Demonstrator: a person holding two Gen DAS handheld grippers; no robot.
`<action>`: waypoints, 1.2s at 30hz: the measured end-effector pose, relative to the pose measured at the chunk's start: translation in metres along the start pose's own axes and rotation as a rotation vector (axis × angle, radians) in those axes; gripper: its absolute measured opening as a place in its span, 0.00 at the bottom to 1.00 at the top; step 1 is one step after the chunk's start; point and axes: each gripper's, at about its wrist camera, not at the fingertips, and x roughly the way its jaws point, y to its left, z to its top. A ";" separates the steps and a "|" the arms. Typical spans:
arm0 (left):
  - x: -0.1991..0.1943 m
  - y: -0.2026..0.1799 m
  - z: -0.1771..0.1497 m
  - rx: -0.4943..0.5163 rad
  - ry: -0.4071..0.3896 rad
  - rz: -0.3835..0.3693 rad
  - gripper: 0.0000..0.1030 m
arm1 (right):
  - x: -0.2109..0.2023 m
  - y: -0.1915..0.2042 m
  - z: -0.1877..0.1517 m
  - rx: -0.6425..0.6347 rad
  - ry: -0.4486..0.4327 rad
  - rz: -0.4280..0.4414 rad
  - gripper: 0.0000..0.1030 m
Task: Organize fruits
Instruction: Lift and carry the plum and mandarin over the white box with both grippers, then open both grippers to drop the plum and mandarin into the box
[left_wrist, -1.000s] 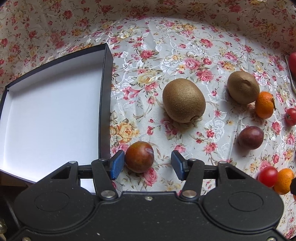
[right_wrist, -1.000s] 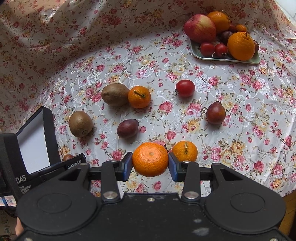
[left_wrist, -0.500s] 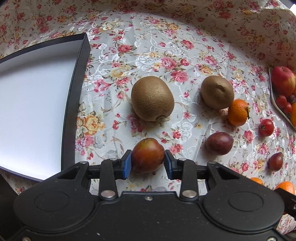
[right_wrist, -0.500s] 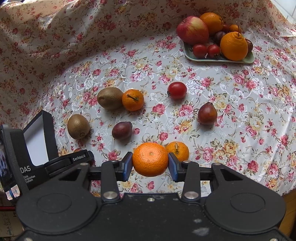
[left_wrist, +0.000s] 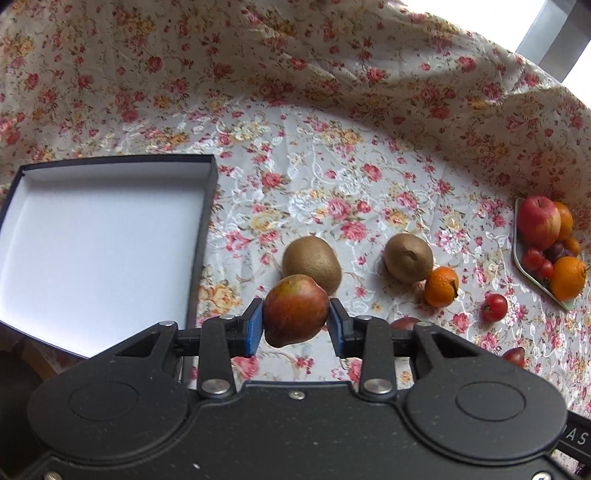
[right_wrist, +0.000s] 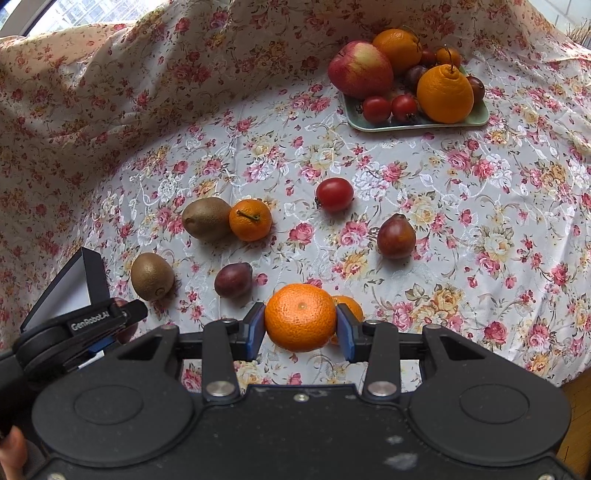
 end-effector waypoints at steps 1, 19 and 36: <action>-0.004 0.005 0.003 -0.001 -0.013 0.022 0.43 | 0.000 0.003 0.000 -0.006 -0.003 -0.002 0.41; -0.019 0.122 0.027 -0.157 -0.028 0.166 0.44 | 0.030 0.107 -0.023 -0.206 0.017 0.019 0.41; 0.006 0.219 0.031 -0.266 0.020 0.236 0.44 | 0.064 0.258 -0.079 -0.511 -0.022 0.204 0.41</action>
